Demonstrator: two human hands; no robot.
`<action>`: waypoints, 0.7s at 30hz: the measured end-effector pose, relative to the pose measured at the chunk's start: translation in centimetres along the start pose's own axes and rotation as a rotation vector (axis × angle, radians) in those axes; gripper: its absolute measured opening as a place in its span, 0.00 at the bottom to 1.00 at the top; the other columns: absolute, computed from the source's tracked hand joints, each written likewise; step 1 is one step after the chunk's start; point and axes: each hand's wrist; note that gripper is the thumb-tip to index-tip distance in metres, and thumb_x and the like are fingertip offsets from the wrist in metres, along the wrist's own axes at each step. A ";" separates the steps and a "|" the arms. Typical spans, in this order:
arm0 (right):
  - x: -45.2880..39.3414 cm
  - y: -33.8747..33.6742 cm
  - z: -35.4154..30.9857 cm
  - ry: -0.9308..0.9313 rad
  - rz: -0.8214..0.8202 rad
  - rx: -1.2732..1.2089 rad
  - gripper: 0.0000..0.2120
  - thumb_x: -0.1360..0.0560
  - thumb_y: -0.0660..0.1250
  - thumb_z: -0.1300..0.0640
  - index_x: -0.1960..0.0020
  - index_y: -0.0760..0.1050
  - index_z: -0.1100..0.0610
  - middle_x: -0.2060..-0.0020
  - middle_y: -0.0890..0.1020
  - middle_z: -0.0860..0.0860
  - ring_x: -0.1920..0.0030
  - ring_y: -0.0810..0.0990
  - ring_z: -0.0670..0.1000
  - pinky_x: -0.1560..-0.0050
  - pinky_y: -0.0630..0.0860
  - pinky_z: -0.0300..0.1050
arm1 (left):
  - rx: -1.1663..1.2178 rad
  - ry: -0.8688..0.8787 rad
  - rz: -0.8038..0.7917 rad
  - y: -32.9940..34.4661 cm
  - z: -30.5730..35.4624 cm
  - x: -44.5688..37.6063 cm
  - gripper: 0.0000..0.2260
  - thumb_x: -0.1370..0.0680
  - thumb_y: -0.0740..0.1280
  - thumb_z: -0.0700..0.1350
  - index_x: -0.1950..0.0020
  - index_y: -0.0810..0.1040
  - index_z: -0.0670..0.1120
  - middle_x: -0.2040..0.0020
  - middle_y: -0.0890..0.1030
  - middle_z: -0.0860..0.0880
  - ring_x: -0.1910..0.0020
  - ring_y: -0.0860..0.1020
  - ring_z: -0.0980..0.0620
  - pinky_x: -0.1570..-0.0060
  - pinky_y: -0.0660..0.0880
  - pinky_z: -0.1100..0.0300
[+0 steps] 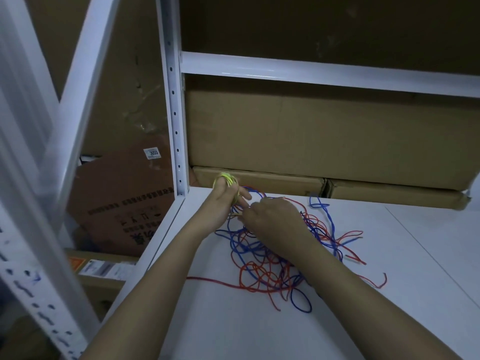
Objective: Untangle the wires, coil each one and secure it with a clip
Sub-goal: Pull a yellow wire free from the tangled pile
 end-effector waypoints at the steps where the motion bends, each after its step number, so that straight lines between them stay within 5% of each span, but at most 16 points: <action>1: -0.1 -0.2 0.3 0.035 0.105 0.027 0.13 0.44 0.81 0.57 0.69 0.77 0.54 0.76 0.72 0.48 0.76 0.71 0.50 0.72 0.57 0.40 | -0.003 -0.031 -0.019 -0.1 -0.2 0.2 0.09 0.15 0.51 0.44 0.42 0.66 0.41 0.52 0.76 0.52 0.61 0.76 0.68 0.61 0.69 0.78; 5: -0.8 0.5 2.0 0.048 0.439 -0.148 0.09 0.35 0.77 0.59 0.67 0.76 0.55 0.72 0.72 0.50 0.68 0.69 0.51 0.64 0.59 0.42 | -0.036 -0.054 -0.080 -0.3 -0.4 0.5 0.11 0.15 0.51 0.44 0.50 0.69 0.41 0.56 0.75 0.43 0.56 0.75 0.53 0.57 0.72 0.72; 8: -1.2 1.2 3.4 0.083 0.354 -0.452 0.04 0.27 0.70 0.56 0.59 0.82 0.55 0.66 0.77 0.49 0.63 0.71 0.50 0.66 0.66 0.41 | 0.018 -0.107 -0.165 -0.3 -0.3 0.5 0.18 0.15 0.48 0.46 0.51 0.74 0.39 0.64 0.81 0.45 0.66 0.78 0.51 0.61 0.74 0.60; 13: -0.8 1.4 3.8 0.374 0.203 -0.968 0.08 0.21 0.63 0.60 0.52 0.81 0.58 0.61 0.76 0.39 0.59 0.72 0.39 0.56 0.66 0.28 | 0.095 -0.211 -0.219 -0.3 -0.3 1.3 0.28 0.17 0.45 0.60 0.57 0.76 0.44 0.72 0.74 0.51 0.73 0.68 0.53 0.70 0.63 0.61; 16: -0.4 1.4 3.2 0.425 0.129 -1.102 0.08 0.21 0.62 0.62 0.54 0.78 0.53 0.64 0.77 0.38 0.60 0.75 0.38 0.59 0.68 0.30 | 0.164 -0.127 -0.227 0.1 0.4 2.1 0.24 0.17 0.48 0.57 0.63 0.72 0.43 0.78 0.66 0.52 0.76 0.60 0.54 0.69 0.57 0.58; 21: 0.6 1.1 1.6 0.573 0.243 -1.207 0.07 0.21 0.63 0.61 0.54 0.79 0.54 0.64 0.80 0.45 0.62 0.76 0.43 0.62 0.72 0.36 | 0.330 -0.082 -0.133 0.4 0.8 2.1 0.20 0.17 0.54 0.49 0.68 0.68 0.44 0.79 0.59 0.50 0.78 0.55 0.54 0.73 0.54 0.59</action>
Point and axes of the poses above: each hand's wrist, its own x-axis away from the middle knuckle, its own y-axis out of the palm, z = x × y
